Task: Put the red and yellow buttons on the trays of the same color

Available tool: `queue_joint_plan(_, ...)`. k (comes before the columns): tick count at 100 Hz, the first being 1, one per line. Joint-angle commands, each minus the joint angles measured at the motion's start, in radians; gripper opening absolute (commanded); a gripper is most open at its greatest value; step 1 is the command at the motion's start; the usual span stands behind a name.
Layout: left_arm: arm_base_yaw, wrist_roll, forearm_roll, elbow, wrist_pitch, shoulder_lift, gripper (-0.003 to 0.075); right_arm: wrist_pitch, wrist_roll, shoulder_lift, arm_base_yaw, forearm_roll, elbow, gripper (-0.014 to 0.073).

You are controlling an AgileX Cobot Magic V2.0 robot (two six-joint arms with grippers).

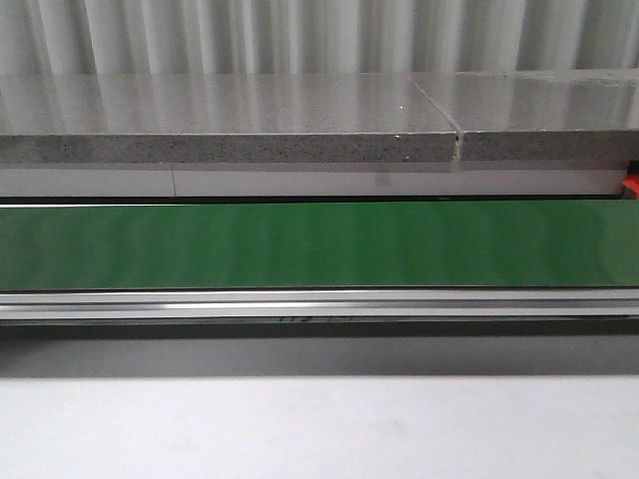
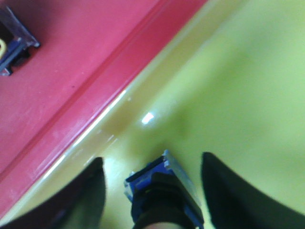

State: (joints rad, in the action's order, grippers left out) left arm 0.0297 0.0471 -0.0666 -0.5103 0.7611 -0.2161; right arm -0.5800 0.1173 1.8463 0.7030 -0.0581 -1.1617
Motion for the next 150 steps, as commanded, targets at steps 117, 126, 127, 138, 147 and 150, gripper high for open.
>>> queue_joint_plan(117, 0.008, -0.003, -0.014, -0.026, -0.066, -0.013, -0.0021, 0.044, -0.211, -0.732, -0.698, -0.014, 0.094, 0.0612)
queue_joint_plan(126, 0.008, -0.003, -0.014, -0.026, -0.066, -0.013, -0.0021, 0.041, -0.211, -0.796, -0.721, -0.014, 0.167, 0.061)
queue_joint_plan(127, 0.008, -0.003, -0.014, -0.026, -0.066, -0.013, -0.0021, 0.041, -0.211, -0.807, -0.722, -0.014, 0.18, 0.061)
queue_joint_plan(138, 0.008, -0.003, -0.014, -0.026, -0.066, -0.013, -0.0021, 0.036, -0.211, -0.903, -0.727, -0.014, 0.271, 0.061)
queue_joint_plan(147, 0.008, -0.003, -0.014, -0.026, -0.066, -0.013, -0.0021, 0.033, -0.211, -0.974, -0.727, -0.014, 0.341, 0.0602)
queue_joint_plan(150, 0.008, -0.003, -0.014, -0.026, -0.066, -0.013, -0.0021, 0.033, -0.211, -1.003, -0.727, -0.014, 0.364, 0.0582)
